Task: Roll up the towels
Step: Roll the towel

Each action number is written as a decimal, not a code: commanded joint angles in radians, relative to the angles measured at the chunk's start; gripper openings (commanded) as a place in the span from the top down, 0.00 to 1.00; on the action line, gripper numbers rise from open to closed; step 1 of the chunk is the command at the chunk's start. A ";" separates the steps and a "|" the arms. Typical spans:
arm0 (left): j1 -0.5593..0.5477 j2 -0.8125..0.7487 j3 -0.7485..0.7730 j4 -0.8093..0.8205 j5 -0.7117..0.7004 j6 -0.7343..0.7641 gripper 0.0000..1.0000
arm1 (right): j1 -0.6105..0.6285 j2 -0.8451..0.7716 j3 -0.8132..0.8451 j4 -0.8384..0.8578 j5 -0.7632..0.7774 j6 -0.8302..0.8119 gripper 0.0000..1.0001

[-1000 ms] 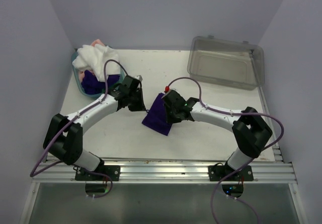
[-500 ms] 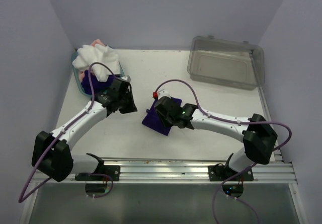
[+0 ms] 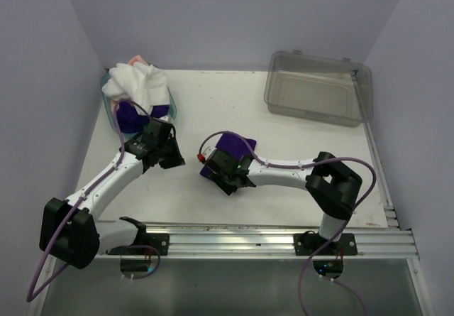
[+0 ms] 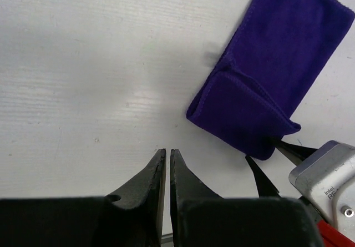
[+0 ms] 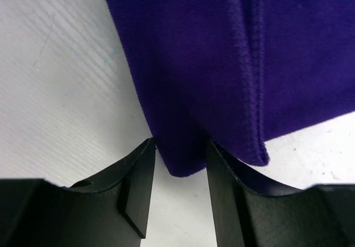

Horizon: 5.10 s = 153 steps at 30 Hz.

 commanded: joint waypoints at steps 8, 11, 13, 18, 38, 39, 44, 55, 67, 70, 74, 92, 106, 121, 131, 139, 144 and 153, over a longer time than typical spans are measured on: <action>0.005 0.007 -0.131 0.153 0.159 -0.021 0.71 | 0.009 0.067 0.015 0.100 -0.035 -0.030 0.65; 0.005 0.021 -0.182 0.227 0.231 -0.043 0.62 | 0.008 0.052 0.010 0.112 -0.044 -0.006 0.80; 0.005 0.027 -0.213 0.273 0.273 -0.053 0.51 | 0.008 0.035 0.010 0.117 -0.061 0.010 0.92; 0.004 0.059 -0.251 0.362 0.352 -0.070 0.29 | 0.008 0.000 -0.007 0.152 -0.131 0.047 1.00; -0.031 0.229 -0.247 0.519 0.288 -0.087 0.43 | 0.008 -0.065 0.000 0.129 -0.223 0.134 1.00; -0.031 0.239 -0.237 0.505 0.280 -0.081 0.49 | 0.008 -0.063 0.000 0.127 -0.222 0.133 1.00; -0.031 0.252 -0.220 0.482 0.265 -0.093 0.76 | 0.012 -0.050 0.000 0.123 -0.213 0.125 0.81; -0.031 0.269 -0.199 0.419 0.257 -0.113 1.00 | 0.127 0.013 0.138 0.032 0.034 0.053 0.40; -0.030 0.279 -0.196 0.403 0.257 -0.132 1.00 | 0.129 0.122 0.139 0.161 0.038 0.017 0.57; -0.030 0.272 -0.194 0.403 0.254 -0.141 1.00 | 0.126 0.135 0.132 0.186 0.042 0.022 0.67; -0.028 0.271 -0.193 0.407 0.266 -0.147 1.00 | 0.091 0.107 0.093 0.244 -0.051 0.060 0.87; 0.036 0.121 -0.150 0.347 0.289 -0.109 0.42 | -0.141 0.046 0.020 0.368 -0.625 0.246 1.00; 0.044 0.055 -0.214 0.411 0.355 -0.133 0.48 | -0.285 0.076 -0.112 0.649 -0.923 0.497 1.00; 0.041 0.163 -0.187 0.515 0.428 -0.132 0.51 | -0.366 0.174 -0.155 0.847 -1.085 0.625 1.00; 0.041 0.200 -0.159 0.514 0.421 -0.118 0.52 | -0.399 0.204 -0.175 0.914 -1.137 0.672 1.00; 0.041 0.226 -0.147 0.526 0.414 -0.113 0.52 | -0.419 0.216 -0.223 1.000 -1.139 0.722 1.00; 0.041 0.222 -0.151 0.531 0.415 -0.112 0.52 | -0.428 0.236 -0.258 1.063 -1.138 0.761 1.00; 0.041 0.248 -0.113 0.525 0.425 -0.099 0.53 | -0.445 0.294 -0.260 1.129 -1.154 0.800 1.00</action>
